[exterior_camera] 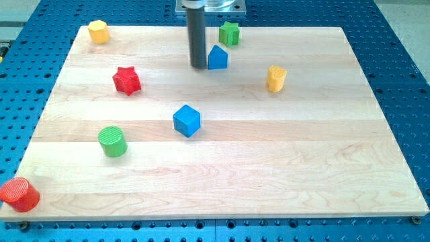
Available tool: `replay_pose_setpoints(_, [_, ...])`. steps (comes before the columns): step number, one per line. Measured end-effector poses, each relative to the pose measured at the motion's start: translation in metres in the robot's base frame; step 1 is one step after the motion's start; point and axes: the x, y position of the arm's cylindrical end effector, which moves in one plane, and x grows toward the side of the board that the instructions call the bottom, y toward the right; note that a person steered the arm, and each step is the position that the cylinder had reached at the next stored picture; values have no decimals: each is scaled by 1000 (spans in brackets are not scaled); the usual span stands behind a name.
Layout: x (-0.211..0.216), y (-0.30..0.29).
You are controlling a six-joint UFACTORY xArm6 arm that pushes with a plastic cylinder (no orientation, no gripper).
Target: Place the blue triangle at the top right of the board
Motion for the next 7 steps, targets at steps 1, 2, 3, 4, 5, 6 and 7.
replay_pose_setpoints(1, [-1,84])
replay_pose_setpoints(2, [0,115])
replay_pose_setpoints(3, [9,141])
replay_pose_setpoints(4, [-20,189])
replay_pose_setpoints(5, [-45,203])
replay_pose_setpoints(6, [-32,164])
replay_pose_setpoints(7, [-45,163])
